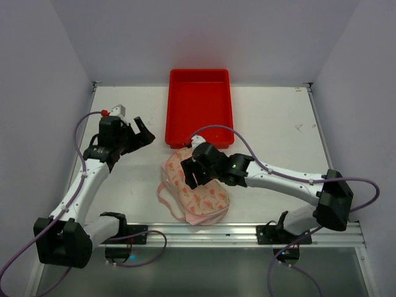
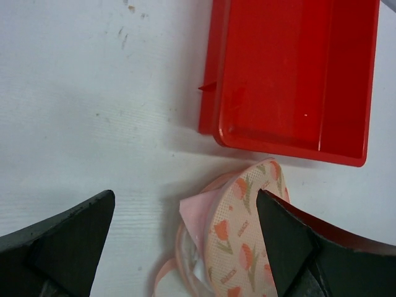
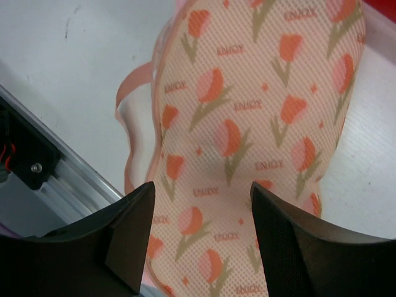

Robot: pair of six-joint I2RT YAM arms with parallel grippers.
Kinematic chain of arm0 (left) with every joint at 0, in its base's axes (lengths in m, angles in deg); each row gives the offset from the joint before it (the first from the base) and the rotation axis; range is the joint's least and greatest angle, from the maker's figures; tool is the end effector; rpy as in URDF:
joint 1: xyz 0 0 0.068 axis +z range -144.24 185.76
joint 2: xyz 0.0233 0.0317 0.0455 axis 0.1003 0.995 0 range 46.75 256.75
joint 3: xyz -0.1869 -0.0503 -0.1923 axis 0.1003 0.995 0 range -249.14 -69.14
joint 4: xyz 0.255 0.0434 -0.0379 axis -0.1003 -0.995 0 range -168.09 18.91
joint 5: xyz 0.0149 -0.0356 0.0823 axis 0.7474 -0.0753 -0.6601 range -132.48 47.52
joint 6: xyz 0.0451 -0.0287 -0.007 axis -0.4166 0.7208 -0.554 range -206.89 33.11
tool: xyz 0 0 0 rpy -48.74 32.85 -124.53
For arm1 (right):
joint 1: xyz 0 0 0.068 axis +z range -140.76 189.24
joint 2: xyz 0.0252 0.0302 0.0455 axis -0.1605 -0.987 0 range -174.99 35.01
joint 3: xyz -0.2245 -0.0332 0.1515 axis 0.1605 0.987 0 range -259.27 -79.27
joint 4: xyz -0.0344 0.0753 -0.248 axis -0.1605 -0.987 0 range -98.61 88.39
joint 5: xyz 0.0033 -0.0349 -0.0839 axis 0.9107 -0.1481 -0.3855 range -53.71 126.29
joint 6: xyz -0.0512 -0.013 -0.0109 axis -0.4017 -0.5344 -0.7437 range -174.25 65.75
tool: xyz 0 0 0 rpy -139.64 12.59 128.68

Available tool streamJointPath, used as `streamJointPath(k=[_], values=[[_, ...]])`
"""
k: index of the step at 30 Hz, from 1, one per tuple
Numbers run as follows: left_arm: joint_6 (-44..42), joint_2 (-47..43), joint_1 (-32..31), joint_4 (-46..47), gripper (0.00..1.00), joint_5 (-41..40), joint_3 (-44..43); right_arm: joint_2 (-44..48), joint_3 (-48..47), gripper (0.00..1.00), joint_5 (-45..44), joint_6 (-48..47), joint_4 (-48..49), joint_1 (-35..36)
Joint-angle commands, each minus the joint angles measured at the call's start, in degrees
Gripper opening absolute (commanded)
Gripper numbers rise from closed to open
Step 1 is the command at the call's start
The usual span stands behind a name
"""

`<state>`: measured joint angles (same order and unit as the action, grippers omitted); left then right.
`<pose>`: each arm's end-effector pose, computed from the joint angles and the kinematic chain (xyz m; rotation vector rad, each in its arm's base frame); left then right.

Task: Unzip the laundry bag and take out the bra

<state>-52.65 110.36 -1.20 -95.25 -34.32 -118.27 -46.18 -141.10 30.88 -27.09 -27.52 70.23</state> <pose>0.2378 -0.0342 0.2786 -0.4643 2.2472 -0.5412 0.1522 0.2674 0.2721 -0.6668 2.3559 0.6173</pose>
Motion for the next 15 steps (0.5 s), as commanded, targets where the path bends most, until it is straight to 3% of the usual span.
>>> streamJointPath(k=[1, 8, 12, 15], values=[[-5.5, -5.6, 2.4, -2.5, 1.00, 2.7, 3.3, -5.0, -7.8, 0.65, -9.3, -3.8, -1.3, 4.2], [-6.2, -13.8, 4.4, -1.1, 1.00, -10.4, 10.7, -18.6, -20.0, 0.63, -18.7, -7.1, -7.1, 10.9], [-6.4, -17.7, 4.9, -3.1, 1.00, -17.5, 9.3, -23.0, -22.5, 0.53, -21.2, -8.1, -8.5, 12.0], [-7.6, -18.9, 4.9, -3.7, 1.00, -17.6, 9.0, -25.1, -23.2, 0.47, -21.3, -8.3, -8.9, 12.7]])
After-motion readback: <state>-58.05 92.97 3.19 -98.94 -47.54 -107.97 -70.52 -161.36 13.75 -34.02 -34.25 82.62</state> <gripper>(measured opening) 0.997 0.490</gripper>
